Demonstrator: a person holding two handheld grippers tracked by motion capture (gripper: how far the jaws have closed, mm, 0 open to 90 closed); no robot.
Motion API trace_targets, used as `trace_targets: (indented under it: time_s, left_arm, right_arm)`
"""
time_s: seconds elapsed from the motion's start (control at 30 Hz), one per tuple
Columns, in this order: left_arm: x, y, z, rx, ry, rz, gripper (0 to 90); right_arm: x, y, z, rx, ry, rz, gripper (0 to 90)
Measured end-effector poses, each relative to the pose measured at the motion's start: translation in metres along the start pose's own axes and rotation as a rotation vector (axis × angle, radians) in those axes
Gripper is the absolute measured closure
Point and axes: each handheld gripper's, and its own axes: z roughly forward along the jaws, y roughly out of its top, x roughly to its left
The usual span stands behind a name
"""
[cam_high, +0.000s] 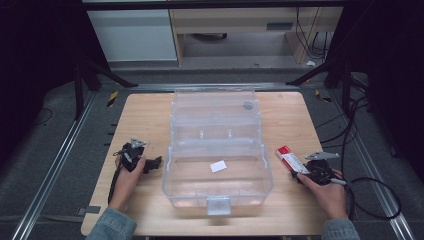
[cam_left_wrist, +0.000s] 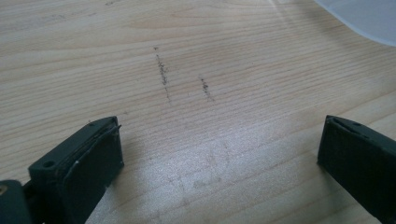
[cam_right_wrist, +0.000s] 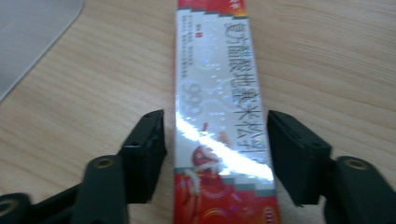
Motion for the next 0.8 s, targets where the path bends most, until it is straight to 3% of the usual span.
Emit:
trace_targets:
  time_s: [0.07, 0.17, 0.27, 0.37, 0.53, 0.7, 0.8]
  left_arm:
    - [0.0, 0.0, 0.0, -0.001, -0.001, 0.0, 0.0]
    - [-0.001, 0.0, 0.0, 0.0, 0.0, 0.0, 0.0]
    - [-0.002, -0.001, 0.0, 0.0, 0.0, -0.001, 0.0]
    - [-0.003, -0.001, -0.001, 0.0, -0.001, -0.001, 0.0]
    - [-0.003, -0.001, -0.001, 0.001, -0.001, -0.001, 0.0]
    - [-0.003, 0.0, -0.001, 0.003, -0.001, 0.001, 0.0]
    - [-0.003, 0.0, -0.001, 0.003, -0.001, 0.002, 0.0]
  right_arm:
    - [0.005, 0.0, -0.002, 0.007, 0.001, -0.028, 34.1]
    - [0.009, 0.0, -0.009, 0.015, -0.011, -0.03, 35.8]
    - [0.008, 0.0, -0.016, 0.021, -0.021, -0.016, 47.8]
    - [0.009, -0.001, -0.019, 0.048, -0.007, -0.017, 50.6]
    - [0.011, 0.001, -0.026, 0.102, 0.039, -0.089, 50.5]
    - [0.012, 0.005, -0.029, 0.199, 0.051, -0.112, 46.1]
    - [0.012, 0.012, -0.03, 0.288, 0.03, -0.117, 42.0]
